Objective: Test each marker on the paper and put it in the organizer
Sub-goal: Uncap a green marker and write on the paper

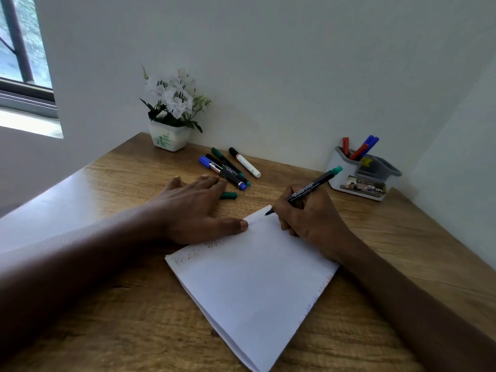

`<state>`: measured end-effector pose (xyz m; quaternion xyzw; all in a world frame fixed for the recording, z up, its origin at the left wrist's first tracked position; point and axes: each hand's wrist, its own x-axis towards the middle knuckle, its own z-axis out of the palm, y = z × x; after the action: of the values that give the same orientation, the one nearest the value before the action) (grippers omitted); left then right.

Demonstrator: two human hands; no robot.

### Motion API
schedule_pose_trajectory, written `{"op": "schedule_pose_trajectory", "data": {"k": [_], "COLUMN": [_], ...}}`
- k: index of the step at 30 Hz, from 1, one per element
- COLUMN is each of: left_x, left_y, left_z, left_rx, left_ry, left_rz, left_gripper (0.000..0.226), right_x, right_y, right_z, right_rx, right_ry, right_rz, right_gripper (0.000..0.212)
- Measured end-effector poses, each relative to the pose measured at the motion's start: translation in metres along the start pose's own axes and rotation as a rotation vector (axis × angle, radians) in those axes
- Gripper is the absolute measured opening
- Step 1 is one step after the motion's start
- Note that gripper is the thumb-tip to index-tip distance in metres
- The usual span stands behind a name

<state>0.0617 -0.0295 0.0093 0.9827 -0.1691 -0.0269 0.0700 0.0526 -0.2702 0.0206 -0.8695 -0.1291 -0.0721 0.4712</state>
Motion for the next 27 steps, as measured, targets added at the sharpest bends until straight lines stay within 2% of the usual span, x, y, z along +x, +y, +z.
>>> {"op": "schedule_pose_trajectory", "data": {"k": [11, 21, 27], "left_x": [-0.0012, -0.0016, -0.0016], "left_y": [0.0020, 0.0016, 0.0016], "left_z": [-0.0046, -0.0045, -0.0052], "left_rx": [0.011, 0.011, 0.005], "left_ry": [-0.037, -0.032, -0.032], "left_rz": [-0.001, 0.009, 0.012], "left_gripper": [0.119, 0.118, 0.119], "right_x": [-0.0014, -0.0012, -0.0022], "right_y": [-0.0028, -0.0022, -0.0031], "right_z": [0.0004, 0.0005, 0.0002], "right_rx": [-0.052, -0.037, -0.020], "right_ry": [-0.040, 0.032, 0.017], "right_rz": [-0.009, 0.019, 0.002], "right_gripper": [0.015, 0.015, 0.016]}}
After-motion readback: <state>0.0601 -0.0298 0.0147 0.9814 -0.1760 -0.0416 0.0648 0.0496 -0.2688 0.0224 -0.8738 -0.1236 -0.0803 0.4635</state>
